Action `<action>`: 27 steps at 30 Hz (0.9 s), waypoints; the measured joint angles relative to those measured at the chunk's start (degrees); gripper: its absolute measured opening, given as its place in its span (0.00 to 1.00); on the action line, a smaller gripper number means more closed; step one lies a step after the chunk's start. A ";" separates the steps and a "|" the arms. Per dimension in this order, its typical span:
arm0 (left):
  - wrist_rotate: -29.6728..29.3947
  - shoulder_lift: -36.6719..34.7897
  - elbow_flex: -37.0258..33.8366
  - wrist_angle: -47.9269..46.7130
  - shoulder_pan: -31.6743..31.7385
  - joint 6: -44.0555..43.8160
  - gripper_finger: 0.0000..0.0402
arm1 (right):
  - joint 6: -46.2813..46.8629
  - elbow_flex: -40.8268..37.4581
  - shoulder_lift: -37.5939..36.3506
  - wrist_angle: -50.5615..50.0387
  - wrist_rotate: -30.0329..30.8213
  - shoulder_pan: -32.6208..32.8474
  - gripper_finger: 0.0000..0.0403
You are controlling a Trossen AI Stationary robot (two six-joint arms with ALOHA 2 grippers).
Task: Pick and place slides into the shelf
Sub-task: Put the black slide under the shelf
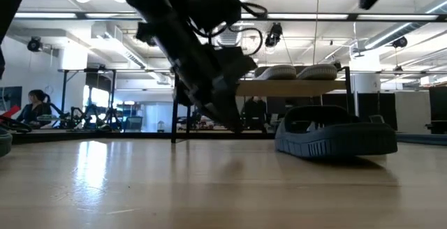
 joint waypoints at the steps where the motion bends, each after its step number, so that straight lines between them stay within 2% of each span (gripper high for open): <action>1: 0.01 -0.73 0.00 -0.90 -0.53 0.56 0.01 | -0.02 -0.17 0.22 1.20 -1.68 1.11 0.03; 3: 0.02 -2.65 -0.10 -3.57 -1.80 0.92 0.01 | 0.36 -0.91 1.11 5.09 -4.80 3.60 0.03; 7: 0.03 -7.41 -0.96 -5.99 -4.62 0.93 0.01 | 3.53 -4.75 3.66 19.32 -9.22 7.86 0.03; 11: 0.03 -14.23 -3.74 -5.87 -7.12 0.91 0.01 | 7.51 -8.29 9.17 32.91 -9.51 9.66 0.03; 14: -1.54 -19.63 -6.86 -7.47 -8.56 0.84 0.01 | 7.87 -8.59 13.98 39.34 -9.39 9.53 0.03; 20: -7.97 -30.07 -14.11 -15.33 -10.65 0.03 0.01 | 8.01 -4.67 21.21 40.50 -10.08 9.42 0.03; 27: -9.38 -39.06 -22.73 -15.98 -11.18 -5.61 0.01 | 8.65 -1.91 25.02 37.92 -10.67 8.47 0.03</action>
